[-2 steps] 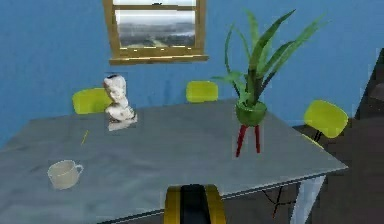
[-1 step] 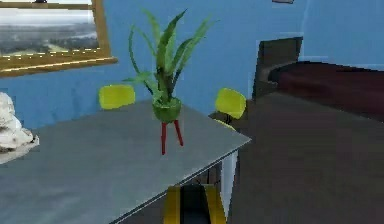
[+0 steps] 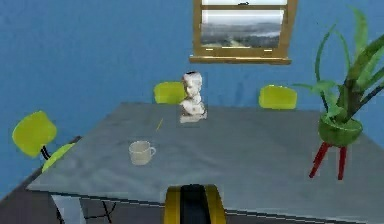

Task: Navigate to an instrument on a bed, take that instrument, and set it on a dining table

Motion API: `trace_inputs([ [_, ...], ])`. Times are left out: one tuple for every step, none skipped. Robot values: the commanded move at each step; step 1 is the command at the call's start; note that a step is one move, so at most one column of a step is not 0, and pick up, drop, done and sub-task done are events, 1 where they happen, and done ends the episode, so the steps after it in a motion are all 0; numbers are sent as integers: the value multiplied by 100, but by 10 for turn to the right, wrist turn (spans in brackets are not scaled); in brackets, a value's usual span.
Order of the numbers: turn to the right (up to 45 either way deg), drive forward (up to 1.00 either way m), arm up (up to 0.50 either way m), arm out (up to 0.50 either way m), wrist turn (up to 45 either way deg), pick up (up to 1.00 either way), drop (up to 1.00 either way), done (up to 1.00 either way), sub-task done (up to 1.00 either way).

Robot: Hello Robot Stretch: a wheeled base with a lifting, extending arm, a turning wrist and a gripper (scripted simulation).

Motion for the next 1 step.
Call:
trace_inputs([
  [-240, 0, 0, 0, 0, 0, 0, 0, 0],
])
